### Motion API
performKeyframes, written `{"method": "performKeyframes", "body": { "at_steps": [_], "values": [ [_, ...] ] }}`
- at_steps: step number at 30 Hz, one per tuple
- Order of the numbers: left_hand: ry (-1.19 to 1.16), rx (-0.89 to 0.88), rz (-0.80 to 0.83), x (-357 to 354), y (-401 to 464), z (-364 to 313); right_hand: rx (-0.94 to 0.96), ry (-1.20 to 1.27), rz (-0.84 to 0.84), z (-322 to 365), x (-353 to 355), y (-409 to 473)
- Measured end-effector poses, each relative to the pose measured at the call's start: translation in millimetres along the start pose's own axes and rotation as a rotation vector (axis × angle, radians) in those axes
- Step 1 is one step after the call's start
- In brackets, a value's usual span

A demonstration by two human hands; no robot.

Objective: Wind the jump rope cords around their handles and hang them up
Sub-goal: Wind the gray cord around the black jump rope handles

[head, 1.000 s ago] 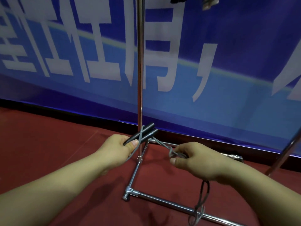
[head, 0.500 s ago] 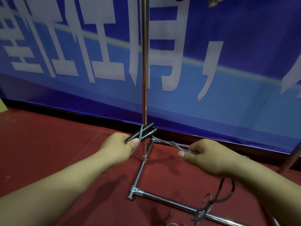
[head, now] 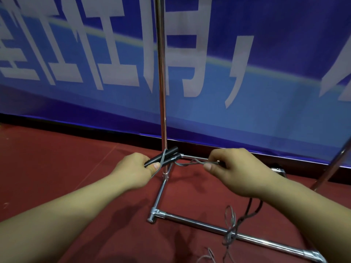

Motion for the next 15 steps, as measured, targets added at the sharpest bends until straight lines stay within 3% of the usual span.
{"method": "performKeyframes", "body": {
  "at_steps": [3,9,15],
  "values": [
    [0.029,-0.018,0.108,-6.7,-3.1,0.2,0.029,-0.022,-0.023,2.6,-2.5,-2.0],
    [-0.205,0.077,0.469,-15.5,-19.5,-4.9,0.157,-0.166,-0.089,6.6,-4.9,1.5],
    [-0.170,-0.048,0.711,-7.3,-28.8,-13.3,0.234,-0.224,-0.206,11.9,0.6,3.8]
  ]
}}
Point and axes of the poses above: each hand's wrist, its own y-axis towards the middle knuckle, its own x-axis out of the back of the hand, z = x × y, the point moved 2 cm from there along y, towards the middle knuckle, and after that the axes turned 15 degrees about -z, right-handed, at the moved point
